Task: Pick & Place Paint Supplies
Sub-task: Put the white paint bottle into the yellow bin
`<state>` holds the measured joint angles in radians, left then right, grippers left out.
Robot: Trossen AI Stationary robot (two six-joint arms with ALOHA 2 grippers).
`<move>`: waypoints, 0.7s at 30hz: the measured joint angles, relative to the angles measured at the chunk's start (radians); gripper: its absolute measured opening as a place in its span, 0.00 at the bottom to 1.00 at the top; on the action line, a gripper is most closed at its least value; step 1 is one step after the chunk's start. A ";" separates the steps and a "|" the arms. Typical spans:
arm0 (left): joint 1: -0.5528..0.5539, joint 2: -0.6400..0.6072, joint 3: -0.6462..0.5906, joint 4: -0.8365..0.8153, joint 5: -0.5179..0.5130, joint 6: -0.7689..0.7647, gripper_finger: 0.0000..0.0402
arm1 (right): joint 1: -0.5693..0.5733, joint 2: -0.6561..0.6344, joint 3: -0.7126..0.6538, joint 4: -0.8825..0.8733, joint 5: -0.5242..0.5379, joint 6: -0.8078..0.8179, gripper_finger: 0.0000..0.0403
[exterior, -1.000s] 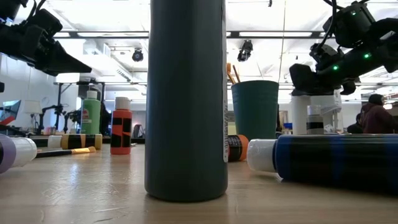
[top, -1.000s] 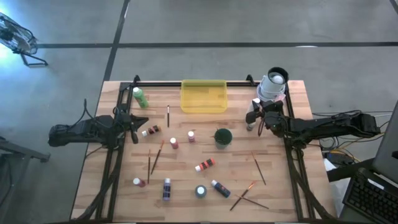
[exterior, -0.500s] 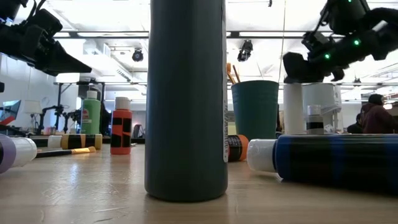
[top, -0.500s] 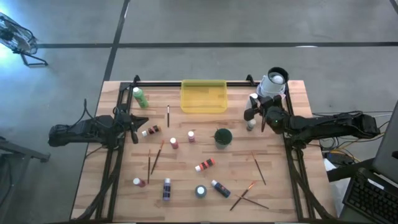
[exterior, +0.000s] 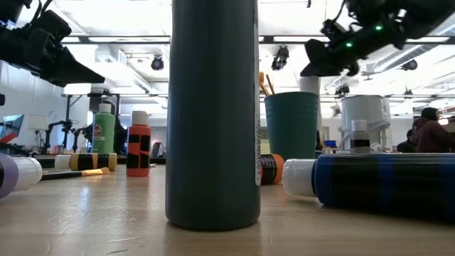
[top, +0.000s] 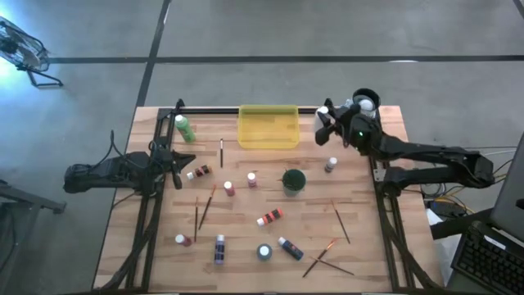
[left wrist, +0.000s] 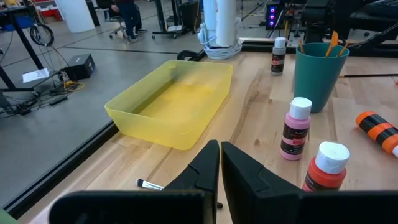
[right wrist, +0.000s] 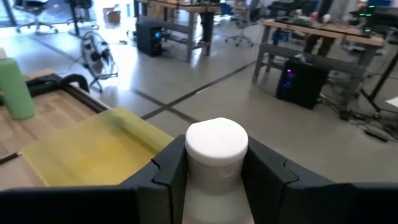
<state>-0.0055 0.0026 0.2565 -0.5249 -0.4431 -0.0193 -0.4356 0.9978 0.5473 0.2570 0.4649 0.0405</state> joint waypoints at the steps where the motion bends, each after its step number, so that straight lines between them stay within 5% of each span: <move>1: 0.000 0.000 0.000 0.000 0.000 0.000 0.06 | -0.016 0.023 0.021 0.001 -0.030 0.000 0.29; 21: 0.000 0.000 0.000 0.000 0.000 0.000 0.06 | -0.220 0.429 0.376 0.015 -0.490 -0.061 0.29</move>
<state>-0.0055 0.0025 0.2565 -0.5251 -0.4431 -0.0193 -0.6560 1.4268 0.9236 0.2718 -0.0248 -0.0206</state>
